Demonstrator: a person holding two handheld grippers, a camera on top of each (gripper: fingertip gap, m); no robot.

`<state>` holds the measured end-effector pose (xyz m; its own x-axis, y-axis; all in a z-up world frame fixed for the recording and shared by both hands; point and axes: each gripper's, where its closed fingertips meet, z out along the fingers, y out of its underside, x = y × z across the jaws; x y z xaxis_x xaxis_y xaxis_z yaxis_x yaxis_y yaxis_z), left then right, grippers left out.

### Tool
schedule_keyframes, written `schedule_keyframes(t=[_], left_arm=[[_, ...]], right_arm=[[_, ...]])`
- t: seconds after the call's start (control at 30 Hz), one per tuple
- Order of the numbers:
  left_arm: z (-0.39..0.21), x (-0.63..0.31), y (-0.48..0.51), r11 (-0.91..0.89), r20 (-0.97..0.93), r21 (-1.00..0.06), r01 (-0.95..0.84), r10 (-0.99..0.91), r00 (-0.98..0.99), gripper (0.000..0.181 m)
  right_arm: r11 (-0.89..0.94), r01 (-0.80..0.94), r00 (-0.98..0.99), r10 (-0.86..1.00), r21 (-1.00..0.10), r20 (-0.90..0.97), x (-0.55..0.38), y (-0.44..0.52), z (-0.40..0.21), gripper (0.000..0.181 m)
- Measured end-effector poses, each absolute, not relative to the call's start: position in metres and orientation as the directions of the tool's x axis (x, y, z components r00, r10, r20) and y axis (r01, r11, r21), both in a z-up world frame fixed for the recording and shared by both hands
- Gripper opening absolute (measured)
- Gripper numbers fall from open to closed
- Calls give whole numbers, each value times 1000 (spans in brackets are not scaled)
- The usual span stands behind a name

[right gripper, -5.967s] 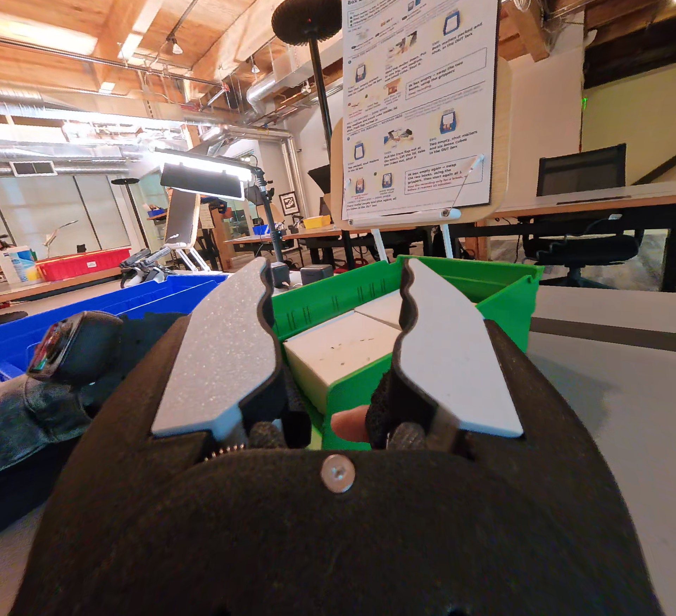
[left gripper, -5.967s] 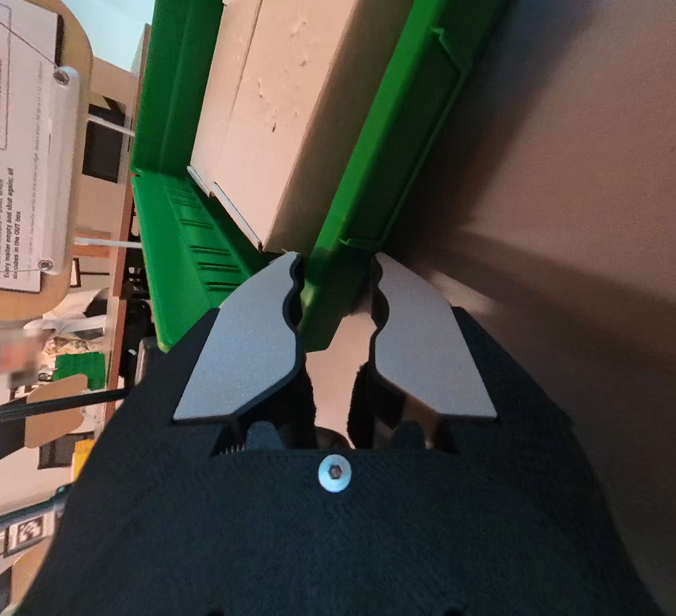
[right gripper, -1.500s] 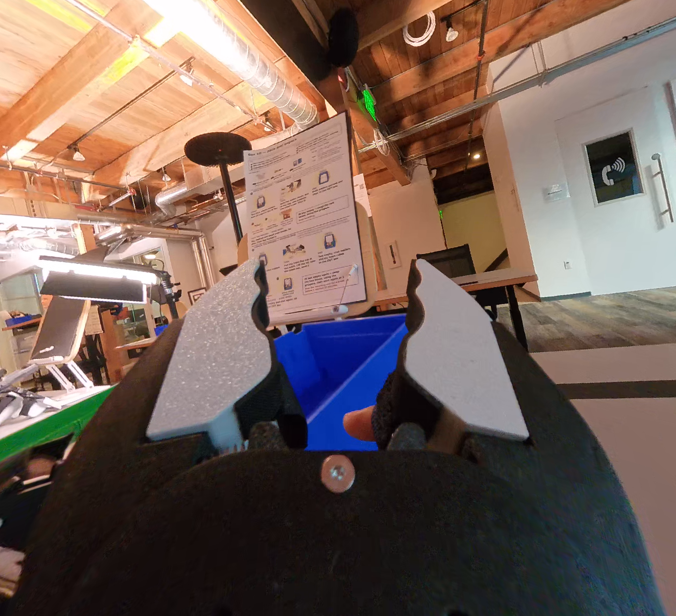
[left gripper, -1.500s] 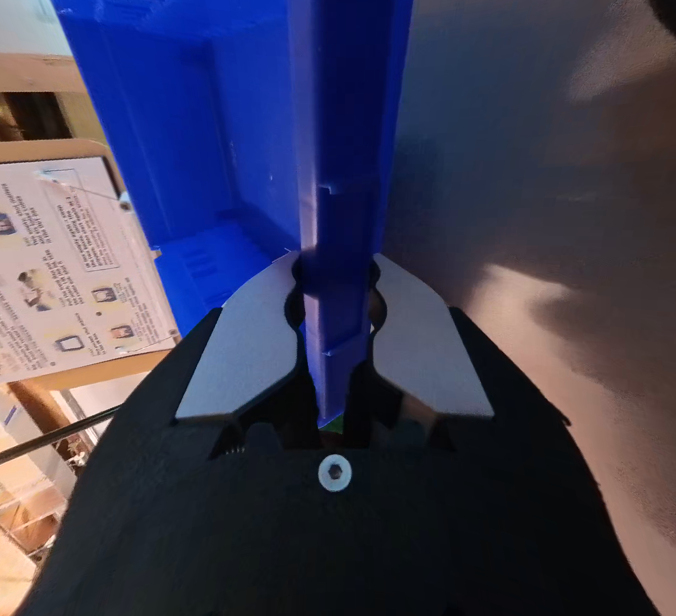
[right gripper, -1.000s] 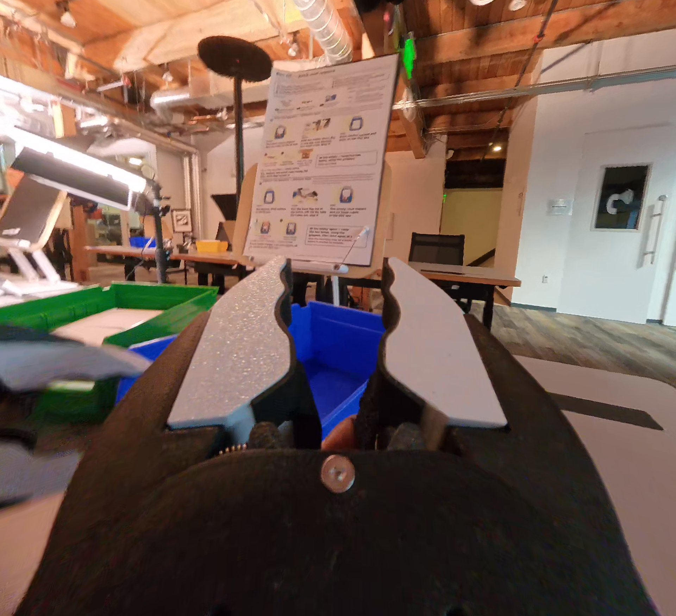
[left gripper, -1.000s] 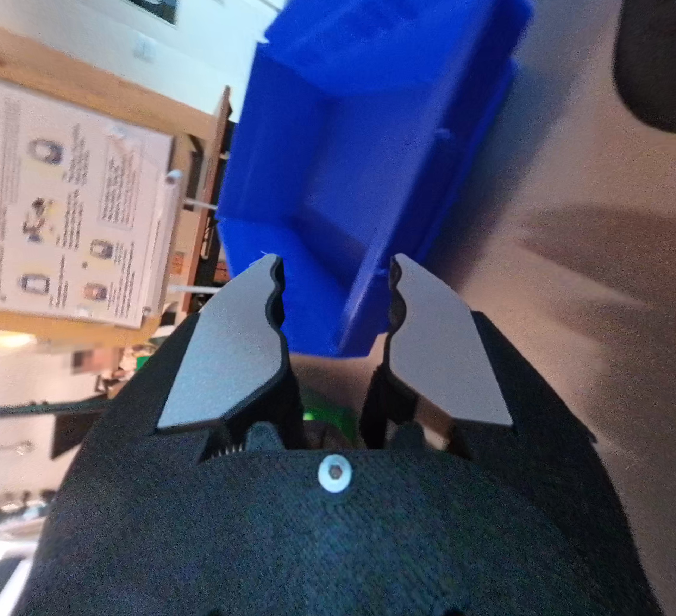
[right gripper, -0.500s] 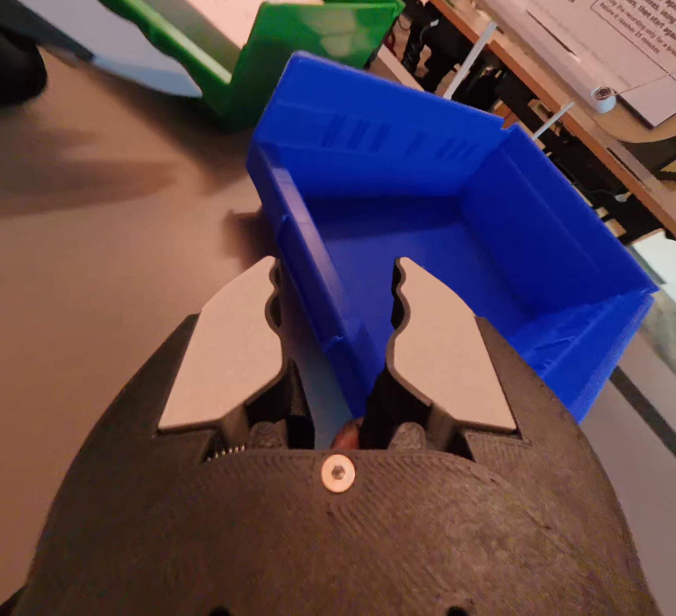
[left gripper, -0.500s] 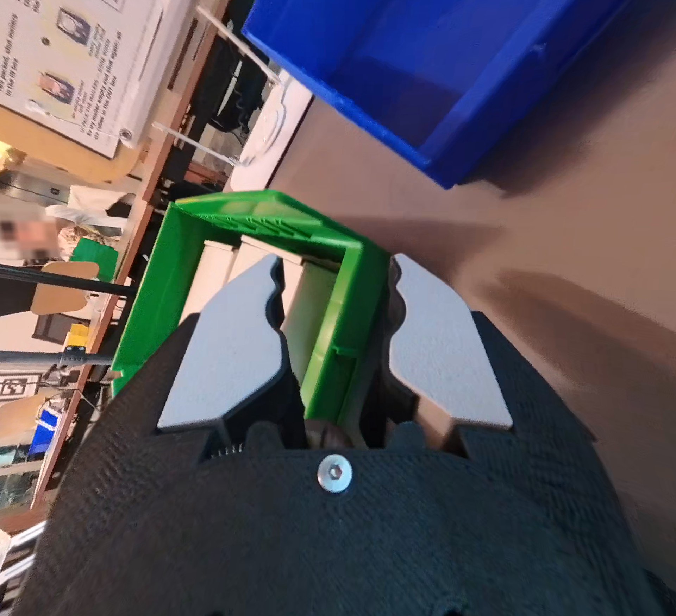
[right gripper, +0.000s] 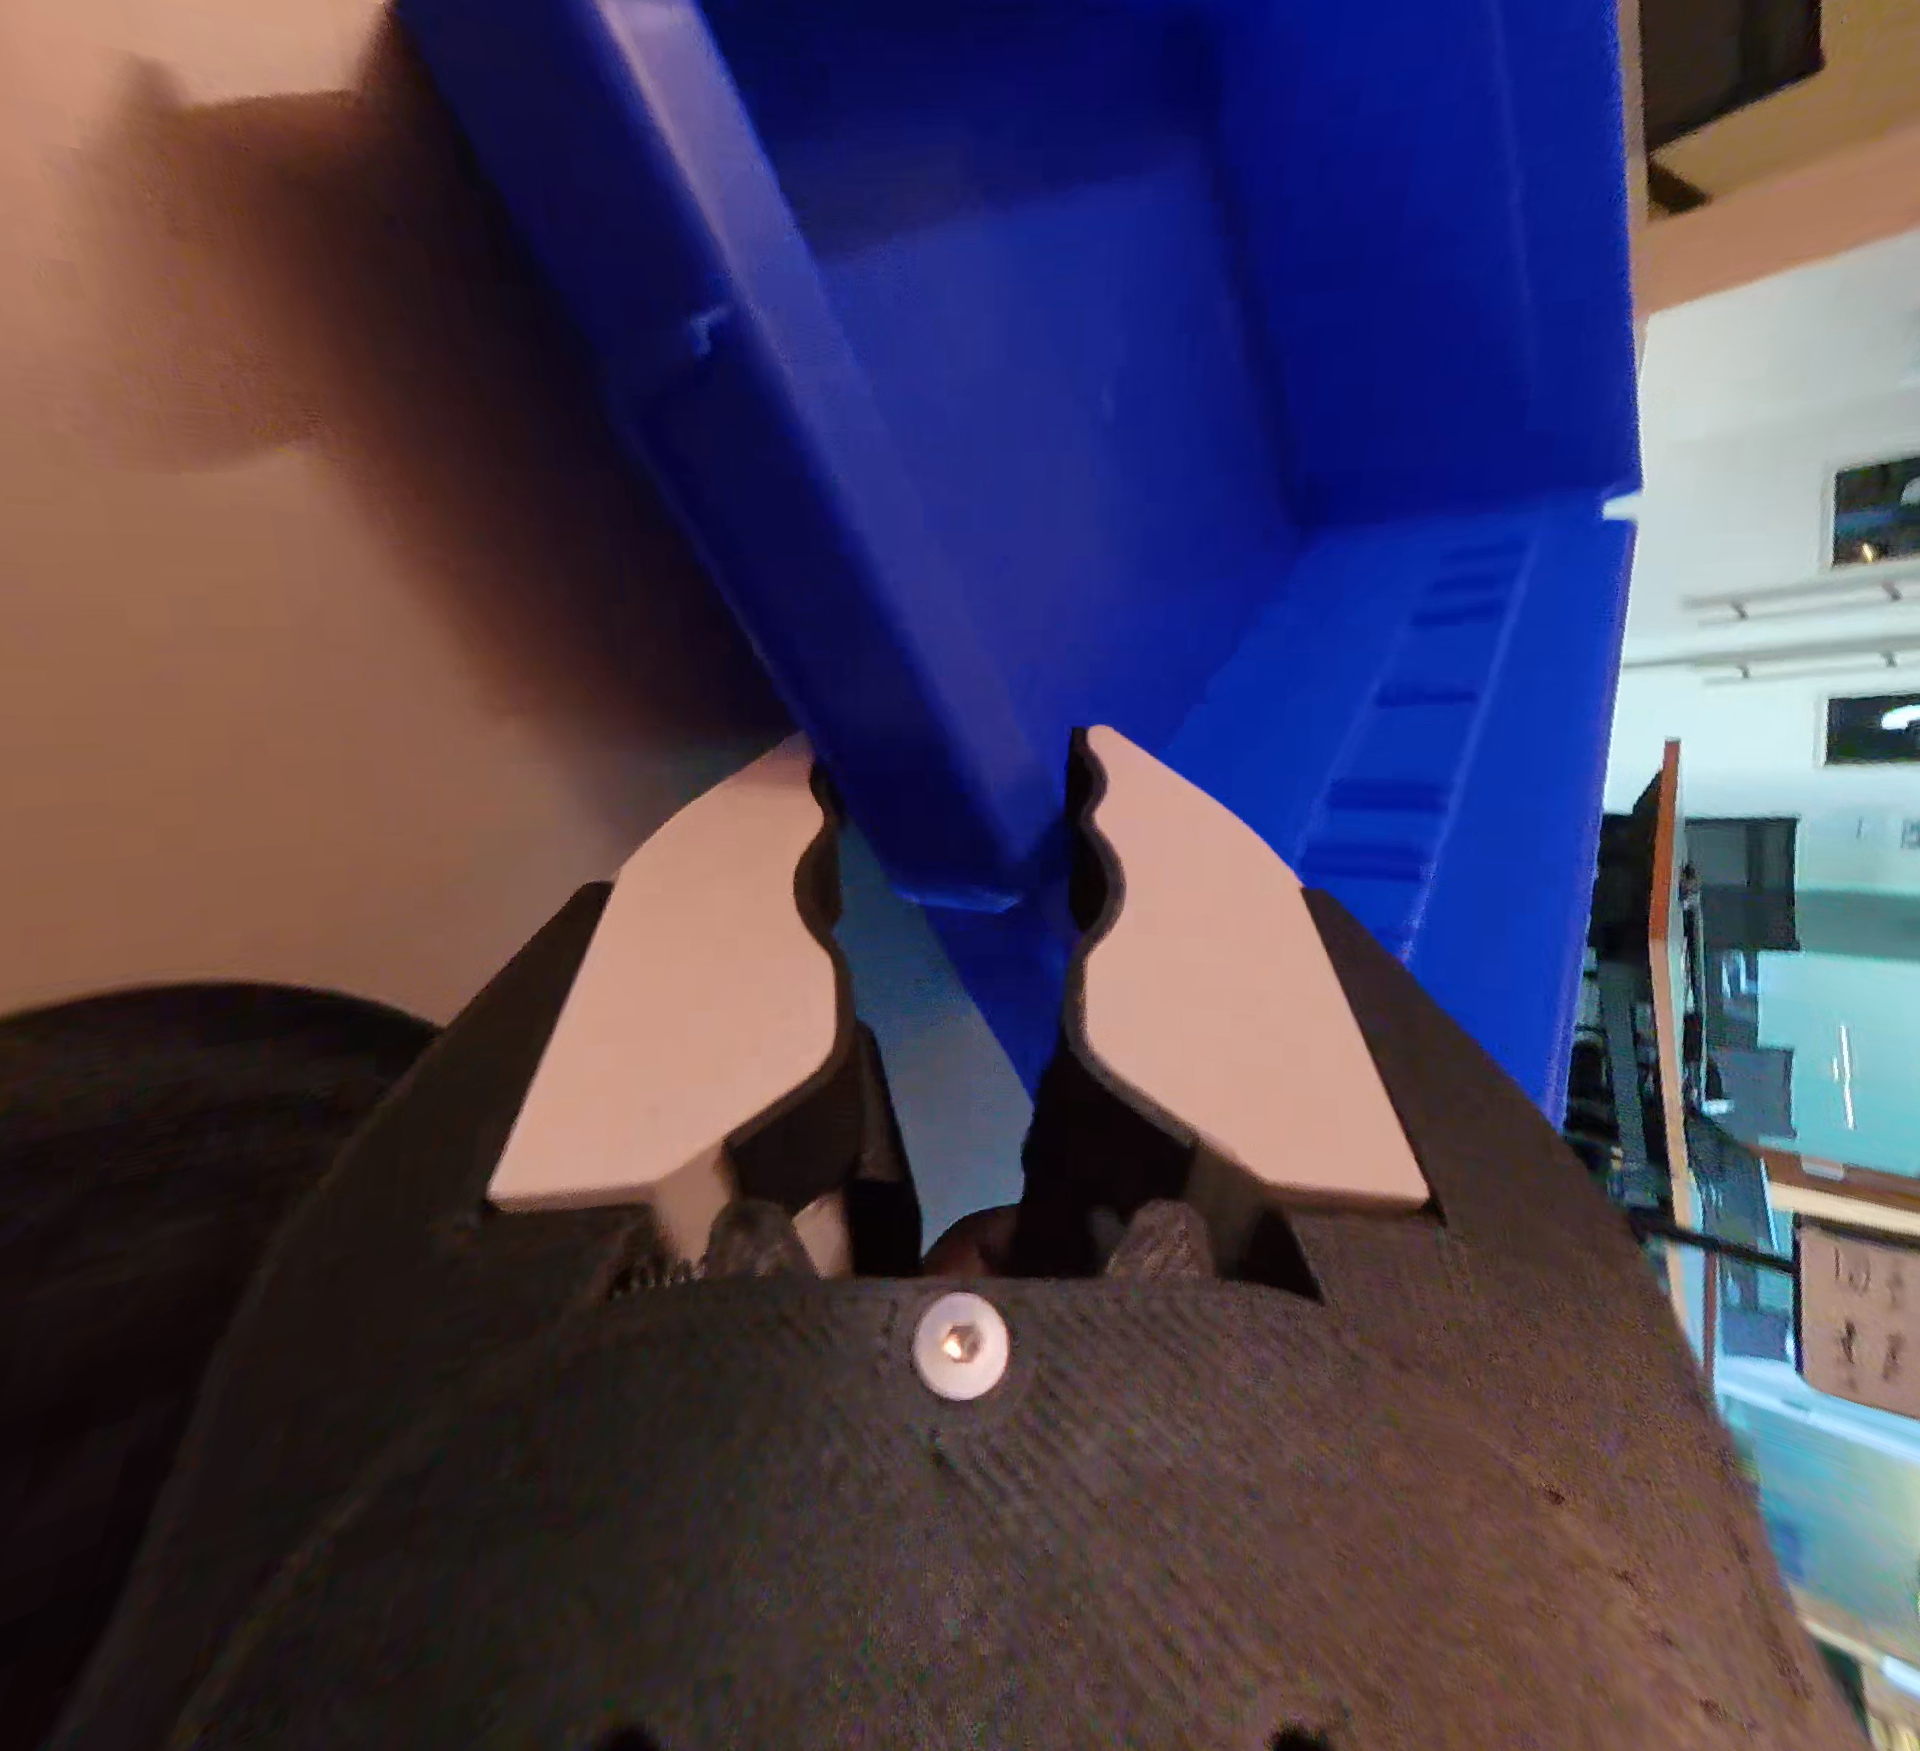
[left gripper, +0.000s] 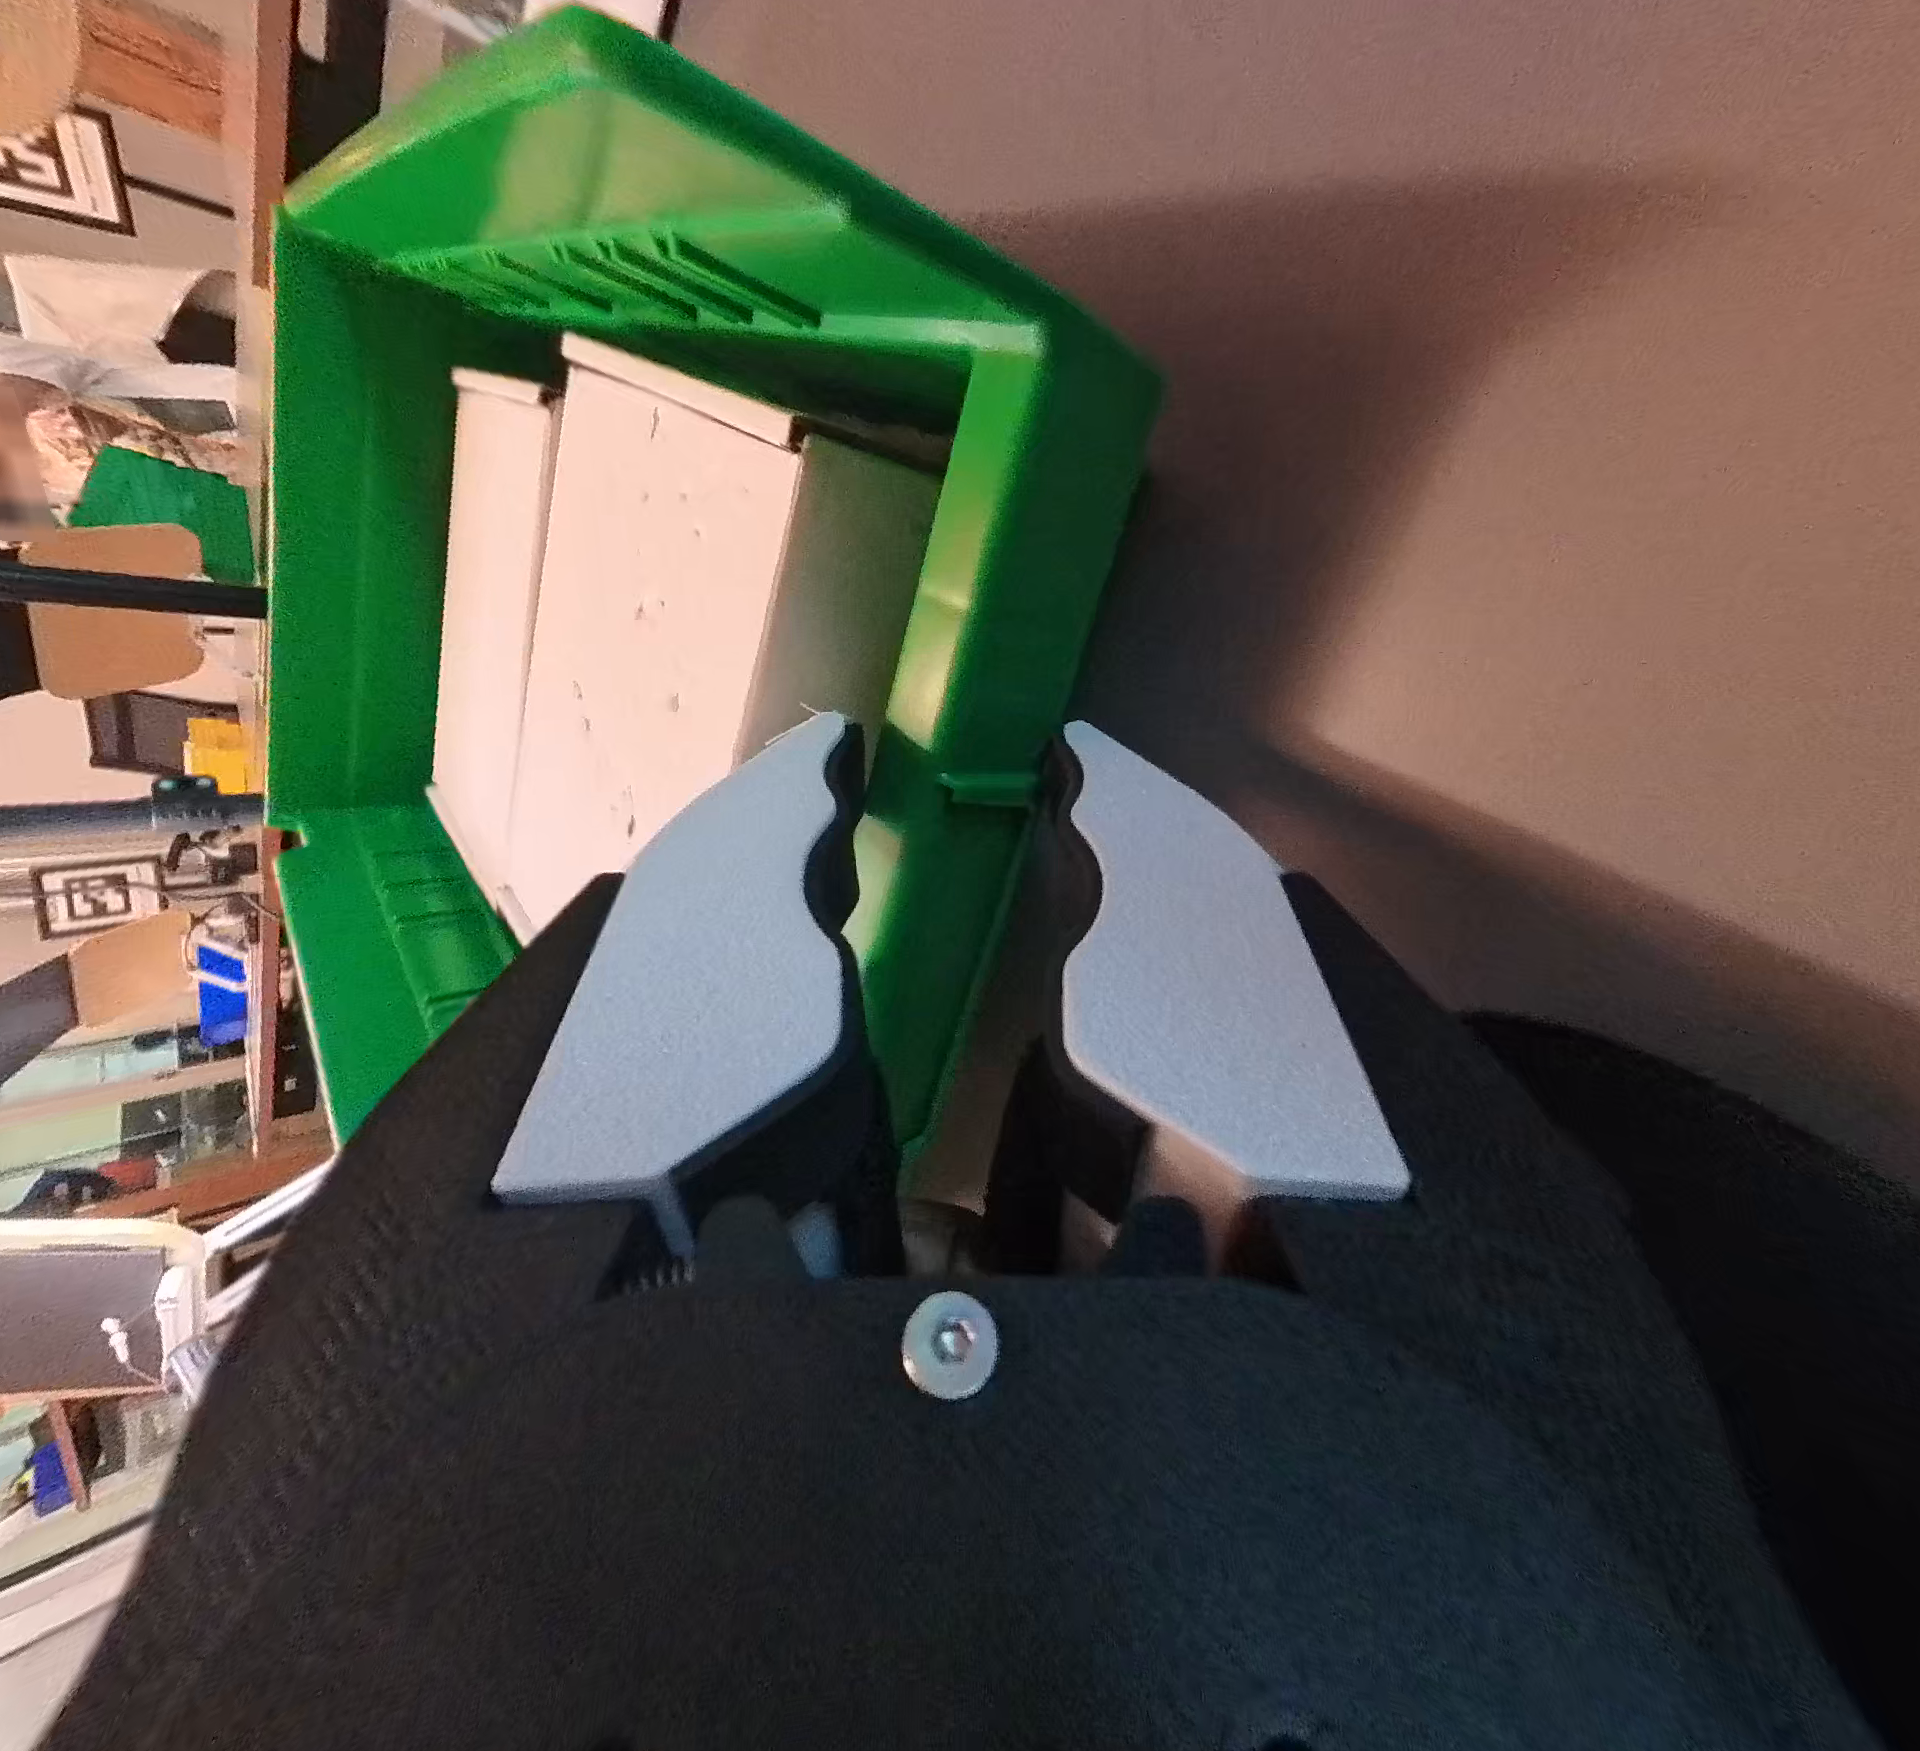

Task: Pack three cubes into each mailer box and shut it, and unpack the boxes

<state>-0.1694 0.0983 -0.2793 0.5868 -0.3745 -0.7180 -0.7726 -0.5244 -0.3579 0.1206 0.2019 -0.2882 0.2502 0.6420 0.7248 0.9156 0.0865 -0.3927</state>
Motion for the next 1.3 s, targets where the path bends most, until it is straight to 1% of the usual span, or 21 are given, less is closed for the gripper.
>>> schedule_keyframes(t=[0.03, 0.17, 0.27, 0.33, 0.4, 0.5, 0.6, 0.7, 0.8, 0.97, 1.07, 1.17, 1.3], left_arm=[[-279, -173, 95, -531, -716, -354, -770, -375, 588, 34], [-279, -188, 81, -539, -700, -376, -754, -368, 612, 35], [-279, -199, 73, -490, -704, -416, -766, -360, 612, 36], [-279, -208, 68, -458, -707, -423, -782, -373, 601, 36], [-279, -217, 62, -451, -692, -448, -772, -371, 619, 37], [-278, -224, 56, -442, -692, -448, -777, -378, 614, 37], [-279, -228, 51, -469, -687, -426, -774, -390, 613, 37], [-279, -234, 44, -490, -672, -414, -768, -405, 620, 37], [-279, -241, 37, -489, -659, -430, -759, -405, 634, 37], [-279, -249, 23, -481, -673, -428, -765, -395, 625, 38], [-278, -251, 11, -466, -683, -435, -770, -387, 620, 38], [-278, -253, 2, -447, -706, -407, -797, -399, 584, 38], [-278, -259, -12, -449, -713, -350, -822, -441, 545, 37]], right_arm=[[77, 920, 251, 637, -385, 728, 128, 205, -288, 42], [27, 940, 244, 643, -340, 726, 157, 209, -289, 42], [-2, 944, 253, 649, -331, 717, 176, 211, -290, 42], [-7, 946, 252, 649, -326, 718, 188, 212, -290, 42], [-24, 944, 265, 649, -329, 713, 199, 211, -290, 42], [-32, 944, 270, 645, -328, 715, 212, 210, -290, 42], [-34, 947, 266, 641, -320, 720, 226, 206, -290, 42], [-31, 938, 287, 626, -344, 725, 243, 201, -290, 42], [-58, 928, 325, 605, -367, 727, 263, 197, -290, 44], [-74, 922, 352, 572, -380, 741, 287, 185, -289, 44], [-38, 928, 328, 559, -371, 762, 300, 176, -288, 44], [-70, 927, 341, 563, -368, 753, 316, 172, -288, 44], [-54, 925, 339, 567, -376, 751, 324, 167, -288, 43]])
